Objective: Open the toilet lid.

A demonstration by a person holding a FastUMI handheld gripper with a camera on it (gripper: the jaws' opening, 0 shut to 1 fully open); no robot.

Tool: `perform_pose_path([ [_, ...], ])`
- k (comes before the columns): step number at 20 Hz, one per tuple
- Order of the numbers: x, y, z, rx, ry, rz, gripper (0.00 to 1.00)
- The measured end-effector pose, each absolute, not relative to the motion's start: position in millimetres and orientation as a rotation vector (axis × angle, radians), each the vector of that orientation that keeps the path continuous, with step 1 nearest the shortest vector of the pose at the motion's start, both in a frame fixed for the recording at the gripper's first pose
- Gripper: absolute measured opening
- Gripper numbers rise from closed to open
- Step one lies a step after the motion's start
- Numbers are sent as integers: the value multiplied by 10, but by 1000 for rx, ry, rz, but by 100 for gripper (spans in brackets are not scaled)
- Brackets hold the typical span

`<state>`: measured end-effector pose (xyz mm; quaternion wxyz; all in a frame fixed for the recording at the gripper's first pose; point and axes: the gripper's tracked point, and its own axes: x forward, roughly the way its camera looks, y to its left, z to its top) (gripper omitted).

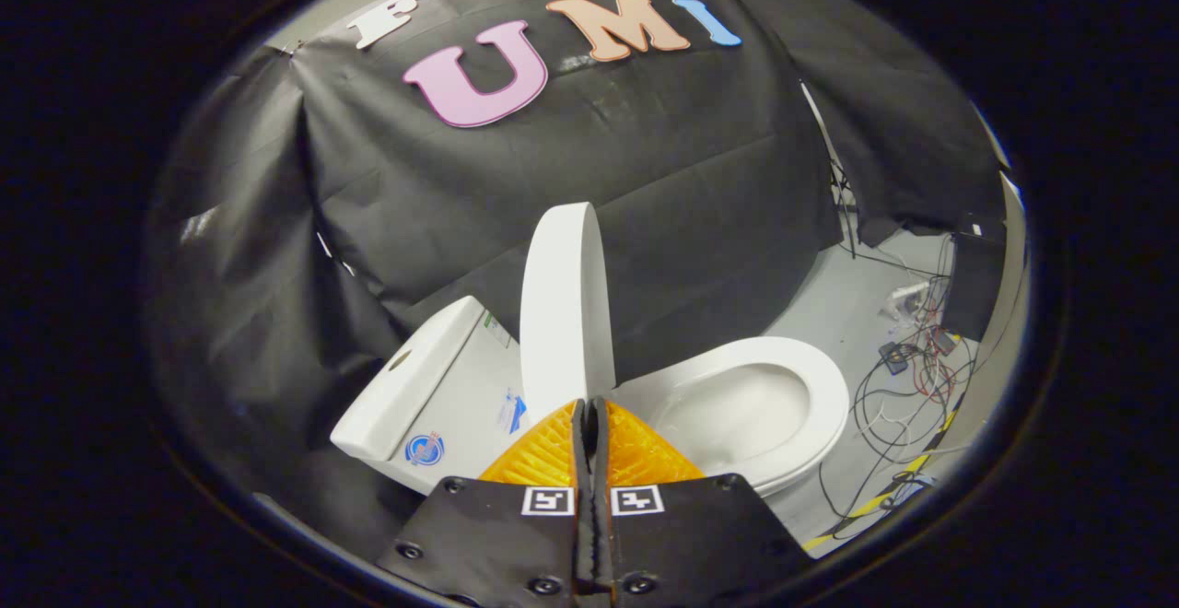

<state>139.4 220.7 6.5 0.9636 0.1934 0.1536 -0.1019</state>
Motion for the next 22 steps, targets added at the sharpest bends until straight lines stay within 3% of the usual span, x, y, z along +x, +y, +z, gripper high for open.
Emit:
perform_pose_path([
  [22,1583,2800,251,232,319,-175,0],
])
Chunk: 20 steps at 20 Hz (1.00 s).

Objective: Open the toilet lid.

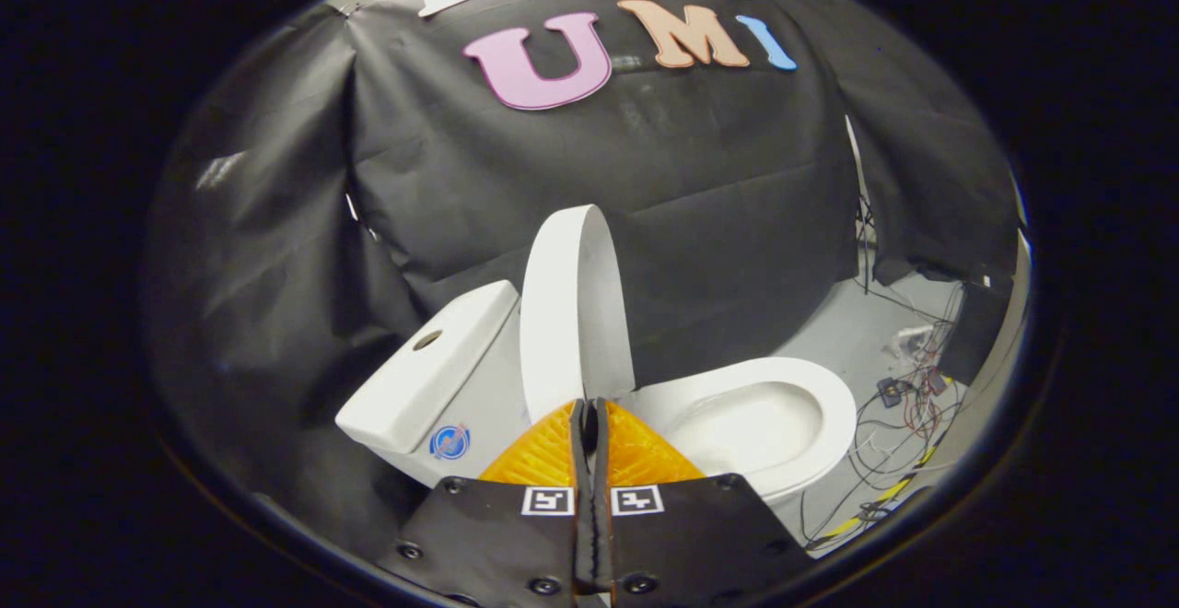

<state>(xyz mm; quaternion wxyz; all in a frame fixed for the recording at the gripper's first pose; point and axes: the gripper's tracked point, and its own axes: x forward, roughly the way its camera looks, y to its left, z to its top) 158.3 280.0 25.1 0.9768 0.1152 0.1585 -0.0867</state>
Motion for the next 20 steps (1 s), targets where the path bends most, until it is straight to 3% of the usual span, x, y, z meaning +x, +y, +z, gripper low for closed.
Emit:
perform_pose_path([
  [20,1805,3627,274,-15,302,-107,1],
])
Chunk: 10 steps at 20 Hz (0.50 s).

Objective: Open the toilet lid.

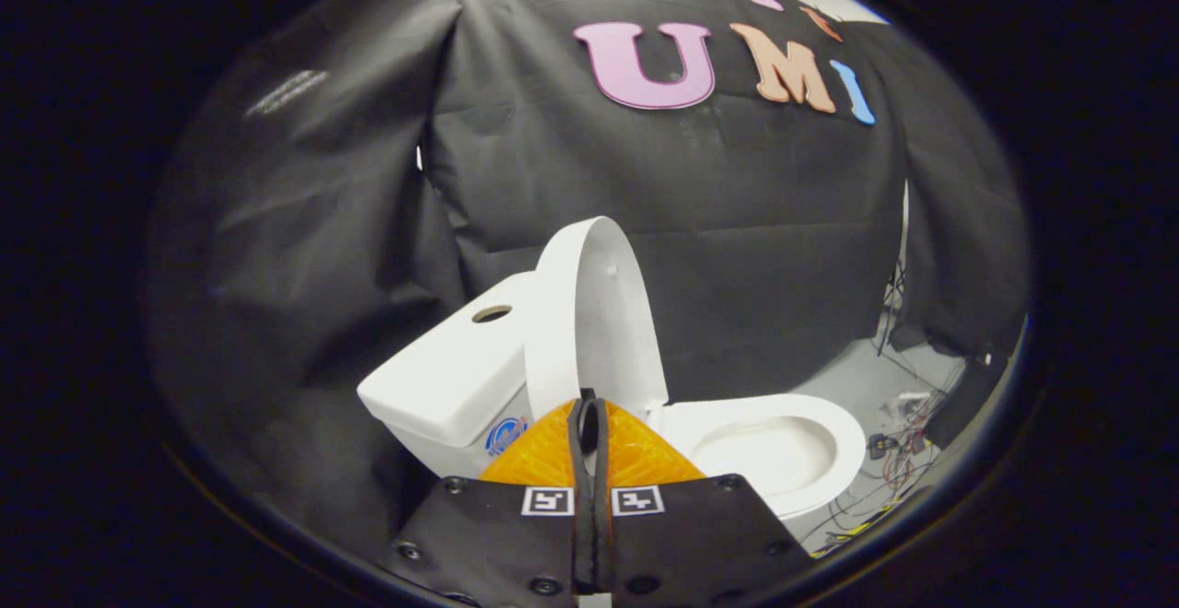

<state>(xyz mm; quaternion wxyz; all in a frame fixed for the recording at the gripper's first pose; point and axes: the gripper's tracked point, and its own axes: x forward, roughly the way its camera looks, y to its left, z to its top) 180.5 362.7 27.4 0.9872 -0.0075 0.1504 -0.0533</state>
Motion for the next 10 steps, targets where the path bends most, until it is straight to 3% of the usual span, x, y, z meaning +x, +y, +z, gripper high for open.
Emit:
perform_pose_path([
  [9,1916,3890,309,-202,301,-142,1],
  [10,1913,3908,308,-209,294,-141,5],
])
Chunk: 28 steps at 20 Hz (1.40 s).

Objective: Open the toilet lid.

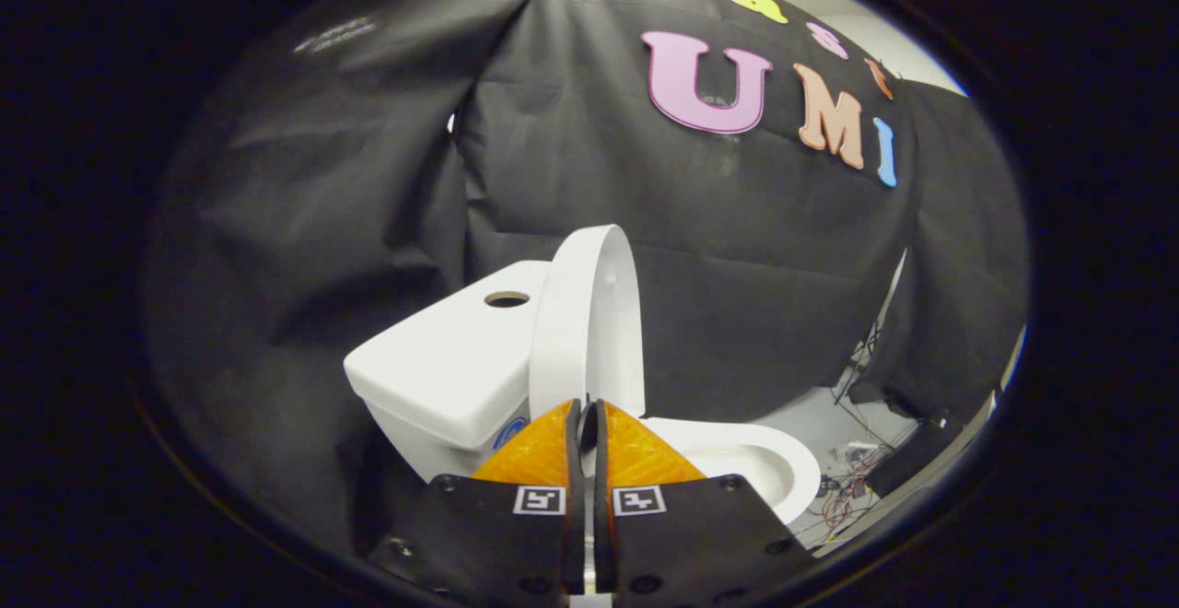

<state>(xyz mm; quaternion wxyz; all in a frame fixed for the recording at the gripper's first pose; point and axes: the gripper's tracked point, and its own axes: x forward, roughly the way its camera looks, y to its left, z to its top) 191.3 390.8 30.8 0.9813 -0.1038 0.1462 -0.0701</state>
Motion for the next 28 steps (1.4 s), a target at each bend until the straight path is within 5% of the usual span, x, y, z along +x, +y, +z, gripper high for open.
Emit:
perform_pose_path([
  [4,1911,4029,270,-209,308,-86,5],
  [6,1891,4041,267,-212,310,-60,24],
  [7,1852,4066,273,-229,307,-33,24],
  [18,1273,4275,737,-266,160,177,98],
  [28,741,3423,1286,-195,108,199,98],
])
